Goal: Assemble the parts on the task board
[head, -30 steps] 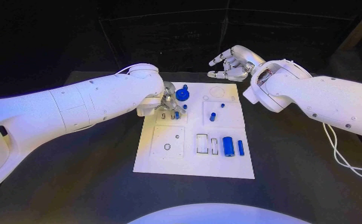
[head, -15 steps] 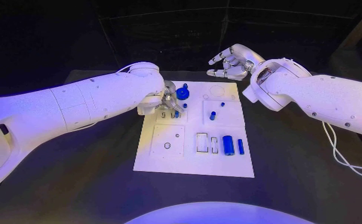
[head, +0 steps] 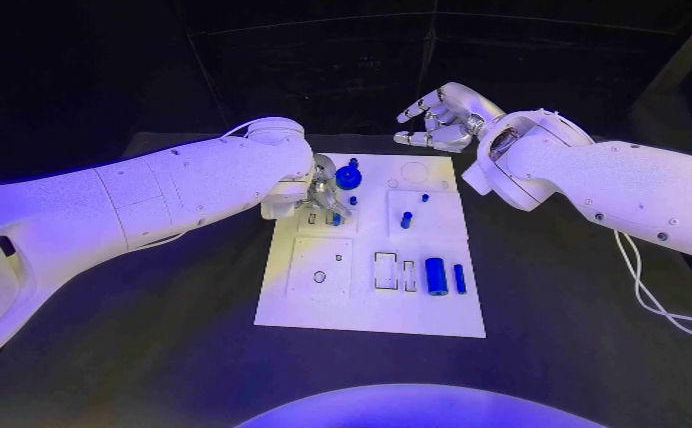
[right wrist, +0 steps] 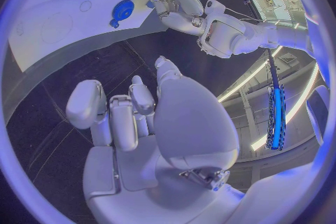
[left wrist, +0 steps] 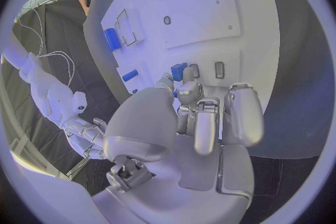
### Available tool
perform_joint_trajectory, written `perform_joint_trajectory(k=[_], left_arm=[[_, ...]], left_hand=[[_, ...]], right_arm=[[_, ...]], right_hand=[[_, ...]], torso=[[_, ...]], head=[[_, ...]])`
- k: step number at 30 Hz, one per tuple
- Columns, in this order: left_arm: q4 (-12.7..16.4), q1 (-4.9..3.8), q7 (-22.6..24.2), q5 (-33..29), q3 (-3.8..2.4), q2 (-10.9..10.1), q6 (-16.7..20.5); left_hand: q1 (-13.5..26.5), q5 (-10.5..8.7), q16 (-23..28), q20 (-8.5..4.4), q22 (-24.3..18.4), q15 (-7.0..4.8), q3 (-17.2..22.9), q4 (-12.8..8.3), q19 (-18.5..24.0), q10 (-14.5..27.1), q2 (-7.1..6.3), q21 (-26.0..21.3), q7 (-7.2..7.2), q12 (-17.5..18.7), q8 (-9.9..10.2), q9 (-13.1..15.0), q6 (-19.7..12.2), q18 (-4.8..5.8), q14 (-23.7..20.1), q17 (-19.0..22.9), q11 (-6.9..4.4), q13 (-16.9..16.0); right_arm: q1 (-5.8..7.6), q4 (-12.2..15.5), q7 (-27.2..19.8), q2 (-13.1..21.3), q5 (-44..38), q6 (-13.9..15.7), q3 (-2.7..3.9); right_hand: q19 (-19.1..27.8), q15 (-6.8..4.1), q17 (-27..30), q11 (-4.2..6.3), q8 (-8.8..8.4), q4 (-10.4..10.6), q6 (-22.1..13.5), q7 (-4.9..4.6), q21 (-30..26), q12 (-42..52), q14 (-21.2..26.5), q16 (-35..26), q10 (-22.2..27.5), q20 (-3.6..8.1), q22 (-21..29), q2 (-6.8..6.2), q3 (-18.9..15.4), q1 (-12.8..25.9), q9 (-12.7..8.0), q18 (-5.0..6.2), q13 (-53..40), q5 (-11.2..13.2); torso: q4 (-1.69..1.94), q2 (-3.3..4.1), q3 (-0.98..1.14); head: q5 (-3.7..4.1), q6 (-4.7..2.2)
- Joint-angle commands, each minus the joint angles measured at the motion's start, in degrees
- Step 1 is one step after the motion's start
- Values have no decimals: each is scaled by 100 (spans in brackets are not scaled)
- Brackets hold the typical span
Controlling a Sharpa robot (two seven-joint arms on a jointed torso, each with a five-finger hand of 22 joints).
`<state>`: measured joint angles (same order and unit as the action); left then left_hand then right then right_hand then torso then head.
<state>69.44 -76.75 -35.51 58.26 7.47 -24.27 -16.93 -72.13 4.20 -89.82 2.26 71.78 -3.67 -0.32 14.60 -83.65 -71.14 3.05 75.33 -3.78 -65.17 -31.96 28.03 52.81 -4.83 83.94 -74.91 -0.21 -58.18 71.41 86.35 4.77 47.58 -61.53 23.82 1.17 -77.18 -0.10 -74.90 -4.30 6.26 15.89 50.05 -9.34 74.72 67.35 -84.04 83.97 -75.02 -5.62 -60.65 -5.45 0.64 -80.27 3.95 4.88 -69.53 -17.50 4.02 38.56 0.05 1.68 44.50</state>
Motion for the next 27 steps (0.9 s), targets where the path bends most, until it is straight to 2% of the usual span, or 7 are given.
perform_joint_trajectory(k=[1, 10, 15, 27], left_arm=[[-6, -7, -35, -23, -2, -7, -60], [-10, -6, -33, -22, -2, -31, 23], [-2, -6, -29, -22, -2, -34, 4], [5, -6, -38, -22, -2, -53, -61]], left_hand=[[95, 0, -18, 6, 12, -15, -37, 84, 43, -50, -51, 31, -18, 23, 6, 20, -3, 73, 606, -1509, 2, -15], [207, -3, -18, 11, 22, -11, -102, 167, 44, -54, -83, 32, -20, 26, 13, 42, 5, 73, 606, -1509, 6, -20], [49, 21, -18, 7, 34, -20, 9, 92, 46, -48, 5, 33, -2, 39, 25, 64, -2, 71, 606, -1509, -9, -18], [18, 17, -18, 6, 38, -22, 29, 78, 46, -39, 2, 34, -5, 53, 35, 69, -11, 72, 606, -1509, -9, -7]], right_arm=[[13, 5, -25, -7, 7, -19, 4], [12, -5, -31, -16, 7, -9, 4], [12, -7, -32, -21, 7, -10, 4], [12, -10, -32, -26, 7, -12, 4]], right_hand=[[19, -25, -473, 10, 37, -3, 36, 0, -21, -18, -357, -30, 15, -2, 5, 46, -40, -14, 3, 82, 8, 34], [21, -25, -472, 10, 38, 1, 36, 0, -25, -20, -357, -31, 17, -1, 12, 48, -47, -8, 3, 83, 11, 37], [21, -25, -472, 10, 38, 1, 36, 0, -25, -20, -357, -31, 17, -1, 12, 48, -47, -8, 3, 83, 11, 37], [21, -25, -472, 10, 38, 1, 36, 0, -25, -20, -357, -31, 17, -1, 12, 48, -47, -8, 3, 83, 11, 37]], torso=[[4, -1, -2], [2, 1, 1], [2, 2, 0], [4, -2, 1]], head=[[-1, 1], [3, 6], [-2, 13], [-2, 18]])
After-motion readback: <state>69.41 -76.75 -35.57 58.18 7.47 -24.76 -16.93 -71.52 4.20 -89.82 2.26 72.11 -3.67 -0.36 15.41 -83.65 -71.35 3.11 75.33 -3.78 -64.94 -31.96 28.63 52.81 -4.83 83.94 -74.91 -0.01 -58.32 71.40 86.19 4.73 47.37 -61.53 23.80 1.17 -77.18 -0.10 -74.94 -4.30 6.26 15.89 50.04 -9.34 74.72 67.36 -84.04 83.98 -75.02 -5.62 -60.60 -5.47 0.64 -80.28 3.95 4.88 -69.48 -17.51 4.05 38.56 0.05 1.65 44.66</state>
